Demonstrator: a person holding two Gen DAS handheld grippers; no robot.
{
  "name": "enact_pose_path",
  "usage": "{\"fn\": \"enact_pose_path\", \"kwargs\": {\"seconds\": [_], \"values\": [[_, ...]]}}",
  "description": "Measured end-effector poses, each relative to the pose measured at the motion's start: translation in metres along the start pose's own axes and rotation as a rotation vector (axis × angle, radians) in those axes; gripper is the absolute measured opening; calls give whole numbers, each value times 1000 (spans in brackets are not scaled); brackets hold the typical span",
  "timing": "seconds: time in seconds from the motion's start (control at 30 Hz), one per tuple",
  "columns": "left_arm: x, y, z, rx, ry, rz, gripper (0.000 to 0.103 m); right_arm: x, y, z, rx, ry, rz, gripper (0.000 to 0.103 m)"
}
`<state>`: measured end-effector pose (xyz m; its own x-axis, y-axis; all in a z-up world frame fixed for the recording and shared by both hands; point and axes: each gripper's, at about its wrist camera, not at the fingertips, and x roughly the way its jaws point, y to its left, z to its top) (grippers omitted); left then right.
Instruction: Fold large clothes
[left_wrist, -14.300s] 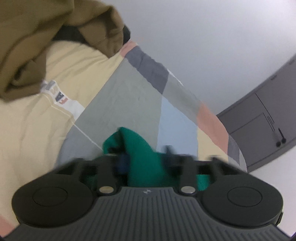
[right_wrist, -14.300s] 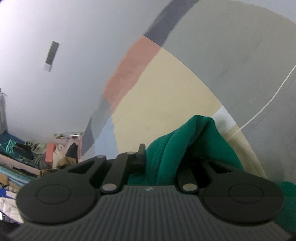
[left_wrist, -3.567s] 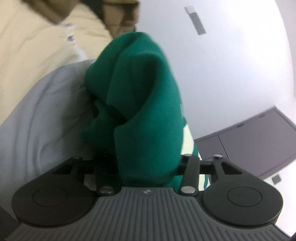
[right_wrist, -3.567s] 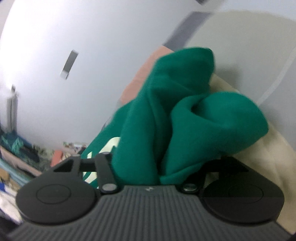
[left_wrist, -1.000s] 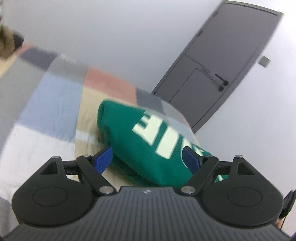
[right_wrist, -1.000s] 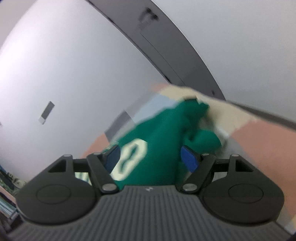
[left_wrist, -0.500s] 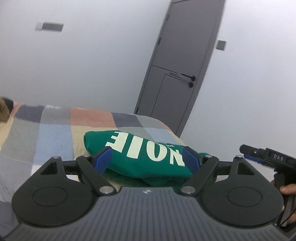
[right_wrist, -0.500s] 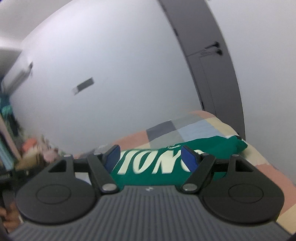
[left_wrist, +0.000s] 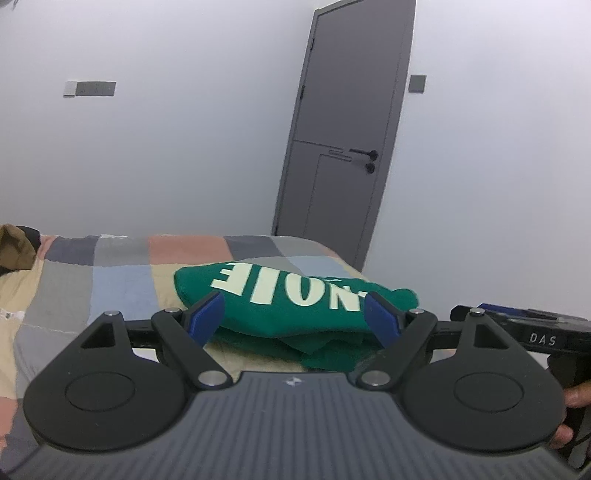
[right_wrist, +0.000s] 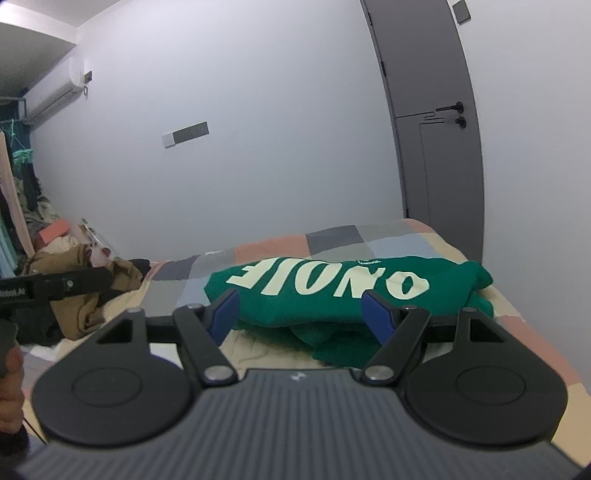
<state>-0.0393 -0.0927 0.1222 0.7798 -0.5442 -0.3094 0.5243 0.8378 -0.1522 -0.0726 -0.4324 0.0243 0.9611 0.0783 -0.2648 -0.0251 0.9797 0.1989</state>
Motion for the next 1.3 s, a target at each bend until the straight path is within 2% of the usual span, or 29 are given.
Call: {"fn": "enact_pose_path", "kwargs": {"seconds": [0.03, 0.2, 0.43, 0.6, 0.77, 0.9, 0.97, 1.0, 1.3], "values": [[-1, 1, -3, -6, -5, -15, 86, -3, 1, -2, -6, 1, -5, 75], [-2, -1, -13, 10, 3, 25, 86, -15, 1, -12, 6, 7, -40, 74], [-6, -4, -21, 12, 19, 39, 86, -17, 1, -23, -11, 22, -71, 74], [-6, -2, -23, 4, 22, 42, 99, -15, 3, -25, -25, 38, -75, 74], [-3, 2, -24, 1, 38, 72, 102, -10, 5, -24, -33, 43, -90, 74], [-2, 2, -24, 8, 40, 83, 103, -9, 7, -24, -51, 31, -96, 83], [-2, 1, -24, 16, 41, 93, 103, -8, 9, -24, -60, 34, -110, 93], [-1, 1, -24, 19, 41, 97, 103, -8, 9, -25, -62, 34, -115, 103], [0, -4, -25, 38, 45, 108, 103, -9, 6, -25, -35, 43, -124, 103]]}}
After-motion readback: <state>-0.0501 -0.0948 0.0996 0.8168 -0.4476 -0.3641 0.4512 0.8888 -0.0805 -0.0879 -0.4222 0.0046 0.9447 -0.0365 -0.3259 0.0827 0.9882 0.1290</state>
